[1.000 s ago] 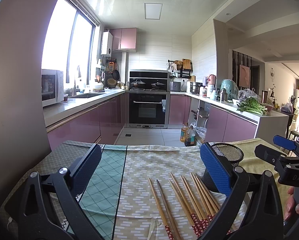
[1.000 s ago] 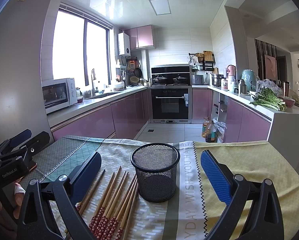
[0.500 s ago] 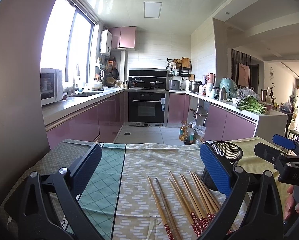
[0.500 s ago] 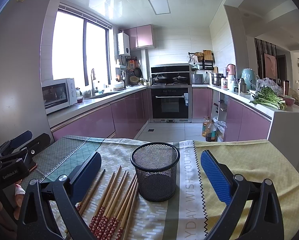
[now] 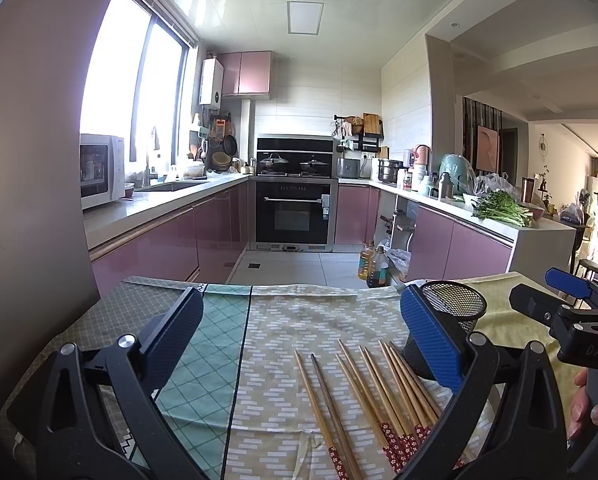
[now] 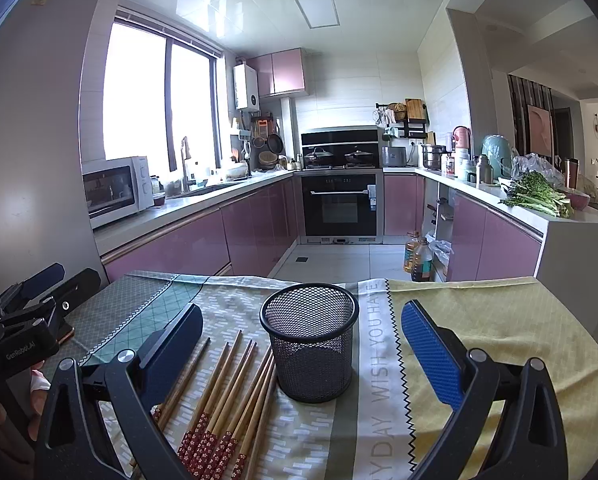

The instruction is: Organize utensils

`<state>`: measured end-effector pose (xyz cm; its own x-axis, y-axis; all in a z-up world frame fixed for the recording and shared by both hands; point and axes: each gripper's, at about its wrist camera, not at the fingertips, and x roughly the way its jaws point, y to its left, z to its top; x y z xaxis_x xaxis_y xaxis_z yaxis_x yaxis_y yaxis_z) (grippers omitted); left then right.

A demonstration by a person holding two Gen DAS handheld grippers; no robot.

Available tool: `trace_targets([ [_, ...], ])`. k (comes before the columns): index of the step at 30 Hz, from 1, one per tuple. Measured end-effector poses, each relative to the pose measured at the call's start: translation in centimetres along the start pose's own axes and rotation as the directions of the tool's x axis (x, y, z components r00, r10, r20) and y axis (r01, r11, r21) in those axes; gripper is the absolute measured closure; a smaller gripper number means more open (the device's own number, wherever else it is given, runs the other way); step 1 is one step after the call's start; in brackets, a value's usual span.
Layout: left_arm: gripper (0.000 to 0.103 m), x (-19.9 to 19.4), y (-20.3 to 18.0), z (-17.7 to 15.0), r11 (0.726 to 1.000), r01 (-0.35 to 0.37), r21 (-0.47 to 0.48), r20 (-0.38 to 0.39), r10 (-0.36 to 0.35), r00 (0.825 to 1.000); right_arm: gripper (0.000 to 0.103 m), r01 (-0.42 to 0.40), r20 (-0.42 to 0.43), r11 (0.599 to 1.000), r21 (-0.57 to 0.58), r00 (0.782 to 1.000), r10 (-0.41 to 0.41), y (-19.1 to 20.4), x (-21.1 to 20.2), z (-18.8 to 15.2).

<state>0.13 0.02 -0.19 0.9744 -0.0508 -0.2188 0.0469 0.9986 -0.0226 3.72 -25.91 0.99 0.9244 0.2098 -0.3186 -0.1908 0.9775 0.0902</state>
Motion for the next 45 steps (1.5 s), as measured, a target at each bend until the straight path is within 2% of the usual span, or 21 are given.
trace_targets([
  [24, 0.006, 0.6, 0.3, -0.3, 1.0, 0.003, 0.002, -0.028, -0.003, 1.0, 0.007, -0.008, -0.018, 1.0, 0.009, 1.0, 0.008, 0.0, 0.3, -0.3],
  [29, 0.006, 1.3, 0.6, -0.6, 1.0, 0.02, 0.013, -0.075, -0.019, 0.997, 0.007, -0.03, -0.062, 0.999, 0.01, 0.998, 0.031, -0.1, 0.9, -0.7],
  [33, 0.006, 2.2, 0.9, -1.3, 0.999, 0.047, 0.023, -0.142, -0.043, 0.989, 0.007, -0.058, -0.143, 0.998, 0.009, 0.988, 0.058, 0.0, 2.0, -1.6],
  [36, 0.007, 3.6, 1.0, -2.2, 0.996, 0.085, 0.04, -0.233, -0.073, 0.97, 0.009, -0.072, -0.229, 0.997, -0.001, 0.971, 0.07, 0.2, 3.3, -2.4],
  [38, 0.021, 4.9, 1.0, -2.9, 0.993, 0.11, 0.047, -0.311, -0.09, 0.946, 0.02, -0.095, -0.302, 0.995, -0.006, 0.949, 0.088, 0.4, 4.5, -3.1],
  [39, 0.023, 5.6, 1.1, -3.3, 0.991, 0.127, 0.043, -0.349, -0.104, 0.931, 0.022, -0.107, -0.34, 0.994, -0.005, 0.935, 0.099, 0.5, 5.2, -3.6],
  [41, 0.033, 6.7, 1.2, -4.1, 0.989, 0.147, 0.031, -0.406, -0.122, 0.906, 0.035, -0.121, -0.401, 0.993, -0.004, 0.91, 0.109, 0.9, 6.2, -4.2],
  [45, 0.045, 8.5, 1.1, -5.8, 0.982, 0.188, 0.018, -0.478, -0.156, 0.864, 0.048, -0.132, -0.47, 0.991, -0.001, 0.875, 0.116, 1.4, 7.9, -5.7],
])
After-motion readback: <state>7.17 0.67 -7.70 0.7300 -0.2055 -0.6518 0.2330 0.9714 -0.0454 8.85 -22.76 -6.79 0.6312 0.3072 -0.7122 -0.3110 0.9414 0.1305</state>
